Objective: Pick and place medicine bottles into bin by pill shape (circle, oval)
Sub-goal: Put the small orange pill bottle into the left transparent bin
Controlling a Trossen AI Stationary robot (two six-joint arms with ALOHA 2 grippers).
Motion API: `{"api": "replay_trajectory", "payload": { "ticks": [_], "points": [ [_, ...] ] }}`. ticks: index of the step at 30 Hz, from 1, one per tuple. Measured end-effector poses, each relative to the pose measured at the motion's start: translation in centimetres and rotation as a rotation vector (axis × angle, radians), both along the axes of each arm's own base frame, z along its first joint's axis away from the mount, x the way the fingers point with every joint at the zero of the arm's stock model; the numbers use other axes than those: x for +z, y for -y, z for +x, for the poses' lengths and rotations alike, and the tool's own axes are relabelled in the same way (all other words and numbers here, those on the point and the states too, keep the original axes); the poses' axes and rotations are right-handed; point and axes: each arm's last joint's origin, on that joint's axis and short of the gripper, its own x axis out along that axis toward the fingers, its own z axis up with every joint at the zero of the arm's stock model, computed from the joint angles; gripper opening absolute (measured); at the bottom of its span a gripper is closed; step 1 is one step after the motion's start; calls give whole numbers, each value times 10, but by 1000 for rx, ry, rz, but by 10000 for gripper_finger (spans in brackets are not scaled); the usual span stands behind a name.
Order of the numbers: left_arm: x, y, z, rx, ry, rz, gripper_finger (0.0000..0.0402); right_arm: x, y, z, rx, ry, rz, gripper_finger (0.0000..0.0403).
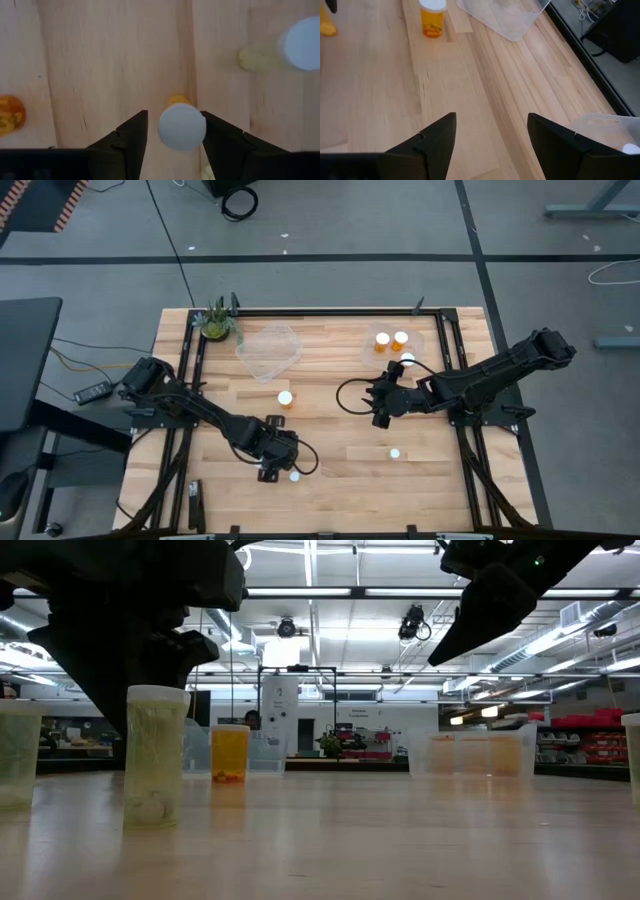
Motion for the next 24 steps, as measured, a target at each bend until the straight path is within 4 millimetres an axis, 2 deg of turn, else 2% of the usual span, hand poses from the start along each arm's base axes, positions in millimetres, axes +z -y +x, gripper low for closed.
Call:
{"api": "replay_trajectory", "payload": {
  "ticks": [11,17,24],
  "points": [
    [2,-1,-1,-16,1,5,123,0,0,0,0,-1,-1,252],
    [8,-1,1,-25,-11,15,123,0,0,0,0,-2,0,252],
    [25,-7,8,-55,-11,62,121,0,0,0,0,-2,0,252]
  ]
}}
